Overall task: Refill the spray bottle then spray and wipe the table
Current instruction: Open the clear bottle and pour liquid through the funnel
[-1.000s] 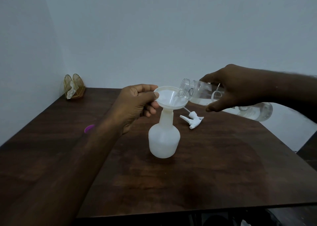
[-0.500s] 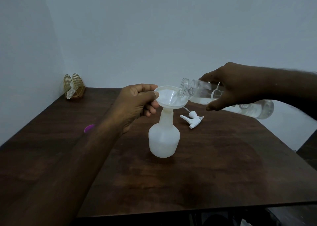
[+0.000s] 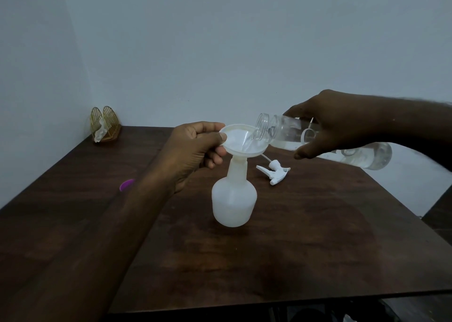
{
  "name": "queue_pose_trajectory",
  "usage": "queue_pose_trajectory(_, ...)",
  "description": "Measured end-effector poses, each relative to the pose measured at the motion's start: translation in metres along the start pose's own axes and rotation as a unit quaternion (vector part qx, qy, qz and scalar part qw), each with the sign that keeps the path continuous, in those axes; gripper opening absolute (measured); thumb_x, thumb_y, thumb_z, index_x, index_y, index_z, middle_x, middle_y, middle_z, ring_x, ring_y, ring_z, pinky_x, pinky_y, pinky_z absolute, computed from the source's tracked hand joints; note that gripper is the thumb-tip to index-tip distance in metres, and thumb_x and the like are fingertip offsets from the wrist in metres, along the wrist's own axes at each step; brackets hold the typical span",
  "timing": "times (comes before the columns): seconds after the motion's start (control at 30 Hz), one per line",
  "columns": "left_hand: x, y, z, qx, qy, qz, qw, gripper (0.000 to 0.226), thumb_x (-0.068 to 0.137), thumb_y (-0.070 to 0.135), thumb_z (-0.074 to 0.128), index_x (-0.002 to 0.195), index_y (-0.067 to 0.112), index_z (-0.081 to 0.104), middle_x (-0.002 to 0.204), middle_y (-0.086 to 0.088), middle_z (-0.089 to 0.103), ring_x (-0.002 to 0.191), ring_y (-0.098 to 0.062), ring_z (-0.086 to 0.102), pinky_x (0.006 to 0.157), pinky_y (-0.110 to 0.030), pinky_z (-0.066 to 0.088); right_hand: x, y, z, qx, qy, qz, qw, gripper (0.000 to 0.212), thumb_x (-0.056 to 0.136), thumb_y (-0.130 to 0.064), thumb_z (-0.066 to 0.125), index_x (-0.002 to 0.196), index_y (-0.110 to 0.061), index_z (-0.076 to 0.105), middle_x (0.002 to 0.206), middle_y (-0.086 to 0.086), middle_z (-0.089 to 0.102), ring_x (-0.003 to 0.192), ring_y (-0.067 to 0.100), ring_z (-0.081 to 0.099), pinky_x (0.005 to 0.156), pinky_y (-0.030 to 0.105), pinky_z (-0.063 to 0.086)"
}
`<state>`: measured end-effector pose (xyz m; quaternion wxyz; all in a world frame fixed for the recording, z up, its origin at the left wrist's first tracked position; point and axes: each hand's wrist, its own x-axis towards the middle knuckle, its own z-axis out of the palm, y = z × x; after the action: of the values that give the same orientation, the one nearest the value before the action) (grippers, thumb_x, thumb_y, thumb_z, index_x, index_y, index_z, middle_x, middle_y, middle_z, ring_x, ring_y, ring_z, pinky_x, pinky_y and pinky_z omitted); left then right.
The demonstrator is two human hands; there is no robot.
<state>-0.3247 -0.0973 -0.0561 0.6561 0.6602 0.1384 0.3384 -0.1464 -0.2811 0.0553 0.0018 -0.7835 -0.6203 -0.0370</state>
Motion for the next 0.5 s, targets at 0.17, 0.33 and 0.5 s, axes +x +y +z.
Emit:
queue_pose_trajectory(0.17, 0.0005, -0.0009, -0.0011, -0.002, -0.003, 0.001, 1.000, 0.016, 0.090, 0.011, 0.065, 0.105, 0.013, 0.069, 0.062, -0.006, 0.067, 0.047, -0.011, 0.059, 0.042, -0.020, 0.045, 0.0006, 0.0008, -0.0006, -0.004, -0.002, 0.006, 1.000, 0.049, 0.069, -0.047, 0.080, 0.110, -0.026, 0.064, 0.081, -0.005, 0.071, 0.070, 0.009, 0.064, 0.070, 0.035, 0.054)
queue_pose_trajectory(0.33, 0.0018, -0.0017, -0.0010, -0.001, -0.001, 0.000, 1.000, 0.016, 0.089, 0.012, 0.066, 0.105, 0.013, 0.070, 0.063, -0.007, 0.067, 0.047, -0.012, 0.059, 0.042, -0.020, 0.045, 0.0018, 0.0010, -0.0005, -0.007, -0.001, 0.007, 1.000, 0.053, 0.069, -0.048, 0.080, 0.115, -0.028, 0.063, 0.083, -0.008, 0.070, 0.070, 0.004, 0.063, 0.069, 0.031, 0.053)
queue_pose_trajectory(0.5, 0.0015, -0.0015, -0.0008, -0.001, -0.002, 0.002, 1.000, 0.016, 0.089, 0.011, 0.065, 0.105, 0.012, 0.070, 0.062, -0.006, 0.067, 0.047, -0.011, 0.058, 0.042, -0.020, 0.045, 0.0010, 0.0010, -0.0010, -0.004, 0.000, 0.005, 1.000, 0.049, 0.069, -0.046, 0.081, 0.112, -0.030, 0.063, 0.081, -0.008, 0.070, 0.070, 0.004, 0.063, 0.069, 0.031, 0.053)
